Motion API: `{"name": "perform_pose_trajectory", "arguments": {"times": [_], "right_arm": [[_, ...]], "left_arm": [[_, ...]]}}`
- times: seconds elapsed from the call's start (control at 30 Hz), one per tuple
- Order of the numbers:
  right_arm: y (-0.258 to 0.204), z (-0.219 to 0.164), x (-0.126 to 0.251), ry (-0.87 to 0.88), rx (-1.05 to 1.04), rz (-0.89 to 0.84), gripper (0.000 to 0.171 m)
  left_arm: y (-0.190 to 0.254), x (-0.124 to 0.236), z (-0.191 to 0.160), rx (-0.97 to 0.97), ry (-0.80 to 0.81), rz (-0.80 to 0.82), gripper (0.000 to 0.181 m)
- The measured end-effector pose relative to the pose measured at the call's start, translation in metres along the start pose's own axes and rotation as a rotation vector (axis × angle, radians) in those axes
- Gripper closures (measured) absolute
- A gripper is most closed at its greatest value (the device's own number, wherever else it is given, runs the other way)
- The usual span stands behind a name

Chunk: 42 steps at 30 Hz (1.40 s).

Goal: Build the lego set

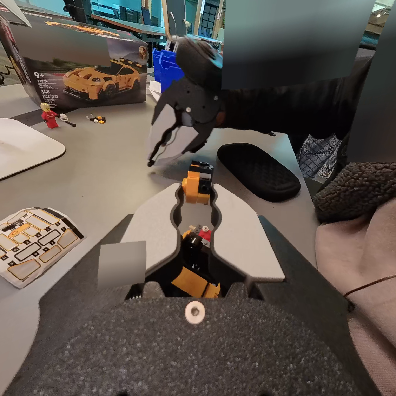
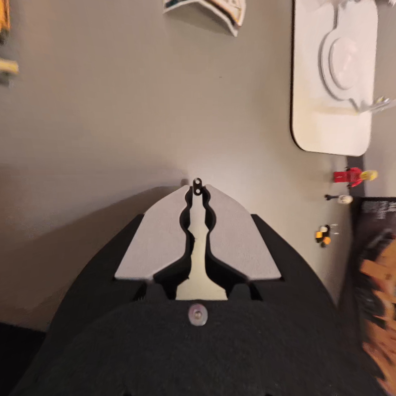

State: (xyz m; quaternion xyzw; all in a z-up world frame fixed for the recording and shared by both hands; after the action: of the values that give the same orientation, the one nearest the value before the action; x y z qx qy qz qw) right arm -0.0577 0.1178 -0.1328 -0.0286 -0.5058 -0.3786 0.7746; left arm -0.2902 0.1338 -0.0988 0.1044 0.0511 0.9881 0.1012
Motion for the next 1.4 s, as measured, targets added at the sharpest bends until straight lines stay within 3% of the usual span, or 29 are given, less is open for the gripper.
{"name": "perform_pose_trajectory", "arguments": {"times": [0.1,0.33,0.7,0.87,0.97,1.23,1.4], "right_arm": [[-0.025,0.003,0.013,0.022,0.077,0.068,0.155],[-0.051,0.002,0.037,0.092,0.028,0.309,0.16],[-0.068,-0.016,0.054,0.061,-0.007,0.424,0.169],[-0.09,-0.015,0.049,0.069,0.085,0.393,0.16],[-0.087,-0.018,0.04,0.043,0.112,0.377,0.154],[-0.066,-0.018,0.034,0.007,0.021,0.487,0.163],[-0.057,-0.042,0.06,-0.179,0.03,0.521,0.163]], "left_arm": [[0.0,0.0,0.0,-0.002,-0.003,-0.001,0.158],[0.001,-0.001,-0.001,-0.007,-0.009,-0.003,0.158],[0.001,-0.002,-0.001,-0.007,-0.01,-0.007,0.158],[0.002,-0.002,-0.001,-0.012,-0.014,-0.007,0.158],[0.002,-0.002,-0.001,-0.016,-0.015,-0.008,0.158],[0.001,-0.002,-0.001,-0.011,-0.013,-0.012,0.158],[0.001,-0.002,-0.001,-0.006,-0.013,-0.016,0.158]]}}
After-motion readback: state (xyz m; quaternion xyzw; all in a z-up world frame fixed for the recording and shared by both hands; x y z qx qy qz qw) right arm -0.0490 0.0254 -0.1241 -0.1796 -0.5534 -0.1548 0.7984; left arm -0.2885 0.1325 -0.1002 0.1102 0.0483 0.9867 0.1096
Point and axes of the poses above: each gripper's, where its closed fingertips meet, x back along the fingers, z out of its top, y = z × x across the jaws, the point moved 8 cm from there along x, back along the fingers, and after that the axes turned 5 degrees about -x, right-handed, at the moved point
